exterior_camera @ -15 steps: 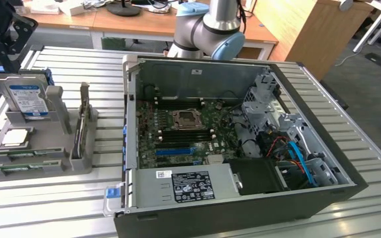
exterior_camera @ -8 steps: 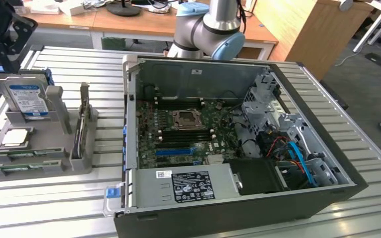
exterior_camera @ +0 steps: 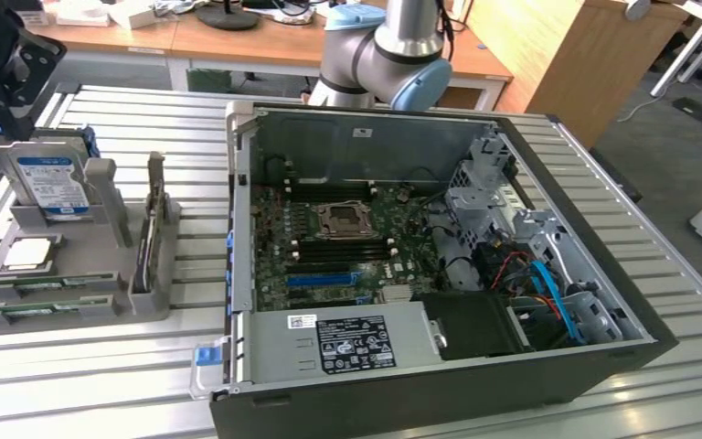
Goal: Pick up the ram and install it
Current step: 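Reach for the ram, then pick up the ram and move it above insertion slot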
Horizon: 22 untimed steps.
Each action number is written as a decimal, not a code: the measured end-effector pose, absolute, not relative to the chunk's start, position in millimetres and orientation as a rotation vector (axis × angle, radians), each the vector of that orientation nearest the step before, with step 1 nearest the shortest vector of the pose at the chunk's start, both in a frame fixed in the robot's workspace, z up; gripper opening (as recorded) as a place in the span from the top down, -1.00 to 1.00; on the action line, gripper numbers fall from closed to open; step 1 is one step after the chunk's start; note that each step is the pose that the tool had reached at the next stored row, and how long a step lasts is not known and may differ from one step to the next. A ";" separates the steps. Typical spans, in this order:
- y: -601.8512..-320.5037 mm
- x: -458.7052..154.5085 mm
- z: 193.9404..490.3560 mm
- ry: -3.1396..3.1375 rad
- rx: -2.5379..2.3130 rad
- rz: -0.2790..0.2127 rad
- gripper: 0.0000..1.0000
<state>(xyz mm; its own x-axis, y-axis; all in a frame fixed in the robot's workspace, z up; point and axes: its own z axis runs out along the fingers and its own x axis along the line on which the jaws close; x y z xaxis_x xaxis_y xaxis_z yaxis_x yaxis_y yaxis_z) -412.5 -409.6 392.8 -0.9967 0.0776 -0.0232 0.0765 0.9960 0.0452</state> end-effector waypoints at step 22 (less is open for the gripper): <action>-412.8 -412.6 392.8 3.114 0.106 0.069 0.79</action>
